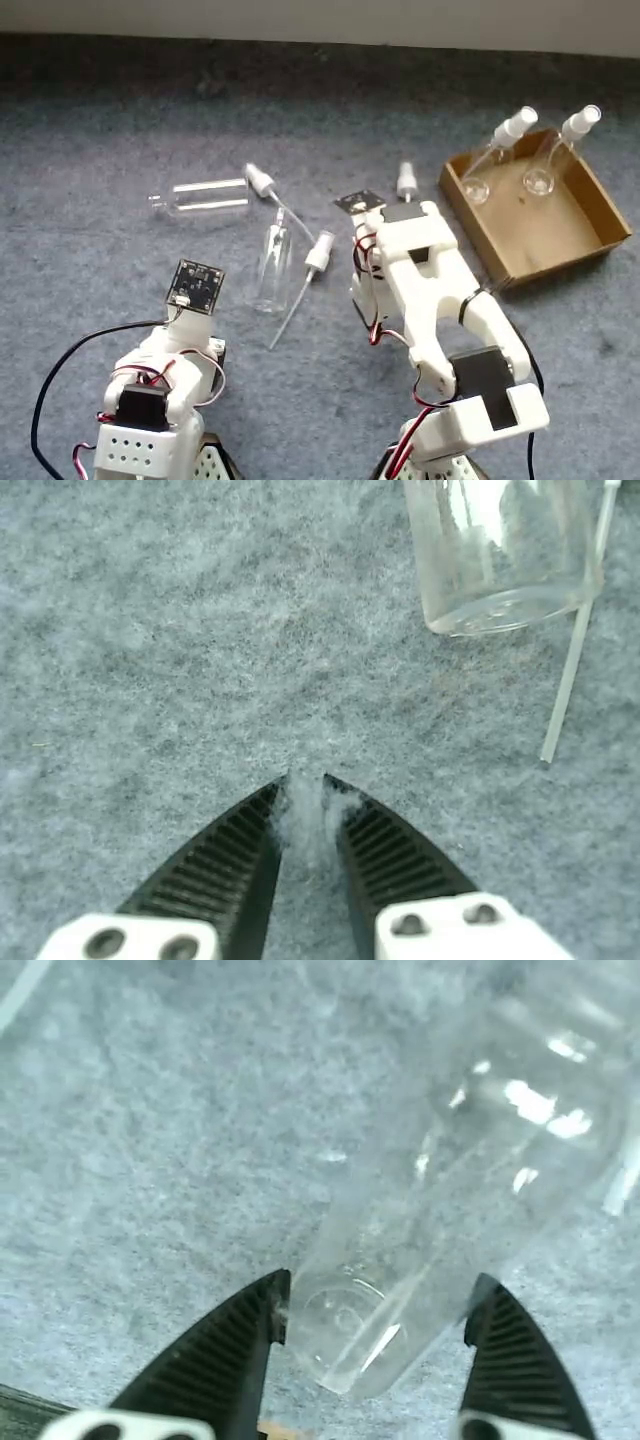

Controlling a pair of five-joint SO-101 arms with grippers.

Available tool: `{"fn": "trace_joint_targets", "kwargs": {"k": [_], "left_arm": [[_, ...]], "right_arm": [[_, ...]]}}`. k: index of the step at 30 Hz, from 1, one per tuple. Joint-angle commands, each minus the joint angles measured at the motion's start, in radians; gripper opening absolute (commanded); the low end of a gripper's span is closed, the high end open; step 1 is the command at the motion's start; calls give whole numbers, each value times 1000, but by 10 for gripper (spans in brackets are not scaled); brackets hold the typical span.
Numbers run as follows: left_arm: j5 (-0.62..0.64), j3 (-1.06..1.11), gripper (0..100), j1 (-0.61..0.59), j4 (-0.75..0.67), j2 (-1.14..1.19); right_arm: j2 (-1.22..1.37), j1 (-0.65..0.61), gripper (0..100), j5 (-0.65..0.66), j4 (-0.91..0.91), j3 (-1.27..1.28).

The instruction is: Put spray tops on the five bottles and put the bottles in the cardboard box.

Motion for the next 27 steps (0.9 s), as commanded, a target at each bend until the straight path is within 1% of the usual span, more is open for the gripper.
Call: {"fn": "trace_joint_targets", "kwargs": {"k": [1, 3, 12, 17, 24, 27], "left_arm": [[-9, 22, 5, 13, 3, -7], [-9, 22, 5, 13, 3, -7], [-9, 22, 5, 13, 3, -7], [-9, 22, 5, 13, 3, -7], [-9, 22, 5, 13, 3, -7], [-9, 22, 5, 13, 3, -7]], "right_arm": [[-13, -13, 224, 57, 5, -15], [-13, -13, 224, 124, 24, -15], [-15, -8, 224, 342, 102, -16], [-15, -8, 229, 342, 102, -24], [-15, -7, 356, 342, 104, -25], [-15, -7, 368, 342, 104, -25]]}}
